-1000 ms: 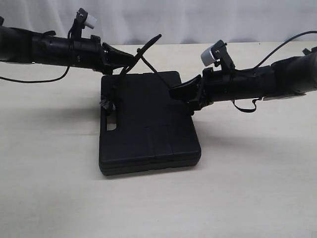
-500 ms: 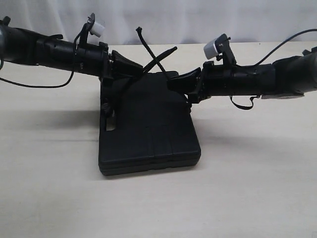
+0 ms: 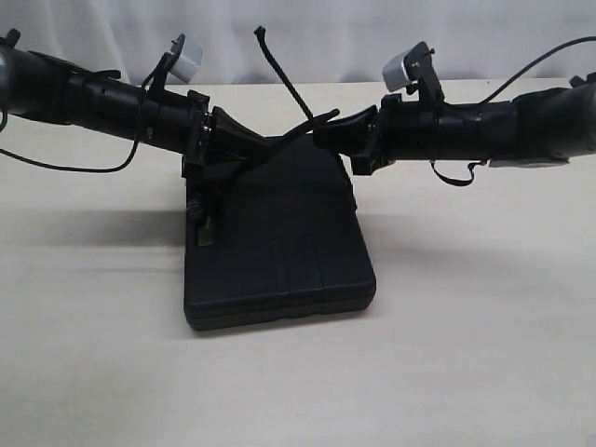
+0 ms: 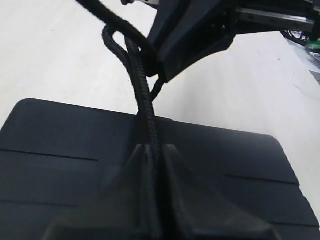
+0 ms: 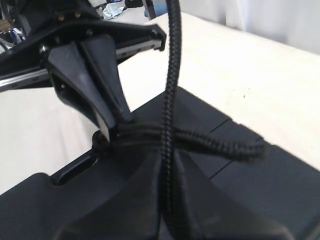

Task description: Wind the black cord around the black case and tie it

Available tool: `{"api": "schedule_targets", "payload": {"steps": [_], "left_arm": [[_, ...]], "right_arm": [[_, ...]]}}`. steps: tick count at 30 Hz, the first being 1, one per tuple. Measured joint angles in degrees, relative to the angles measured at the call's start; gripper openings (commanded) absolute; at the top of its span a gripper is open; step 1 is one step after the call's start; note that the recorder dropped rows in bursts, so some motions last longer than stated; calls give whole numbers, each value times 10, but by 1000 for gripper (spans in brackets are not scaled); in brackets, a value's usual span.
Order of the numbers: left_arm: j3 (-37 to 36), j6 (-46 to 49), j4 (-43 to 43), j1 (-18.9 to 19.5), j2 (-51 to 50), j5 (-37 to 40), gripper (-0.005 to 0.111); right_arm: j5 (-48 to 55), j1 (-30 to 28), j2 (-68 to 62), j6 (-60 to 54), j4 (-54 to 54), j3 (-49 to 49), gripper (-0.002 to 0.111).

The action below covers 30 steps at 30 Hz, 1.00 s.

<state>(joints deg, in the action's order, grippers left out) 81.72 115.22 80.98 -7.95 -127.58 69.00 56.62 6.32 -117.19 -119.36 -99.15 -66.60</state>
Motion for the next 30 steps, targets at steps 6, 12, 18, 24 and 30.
{"api": "schedule_targets", "payload": {"steps": [6, 12, 18, 24, 30], "left_arm": [[0, 8, 0, 0, 0, 0, 0], [0, 17, -5, -8, 0, 0, 0], [0, 29, 3, -26, 0, 1, 0], [0, 29, 32, -7, 0, 1, 0], [0, 29, 39, -7, -2, 0, 0]], "right_arm": [[-9, 0, -2, 0, 0, -14, 4], [-24, 0, -2, 0, -2, -16, 4], [-114, 40, -5, 0, -4, -22, 4], [-178, 53, -13, 0, -7, -25, 4], [-180, 53, -21, 3, -7, -25, 4]]}}
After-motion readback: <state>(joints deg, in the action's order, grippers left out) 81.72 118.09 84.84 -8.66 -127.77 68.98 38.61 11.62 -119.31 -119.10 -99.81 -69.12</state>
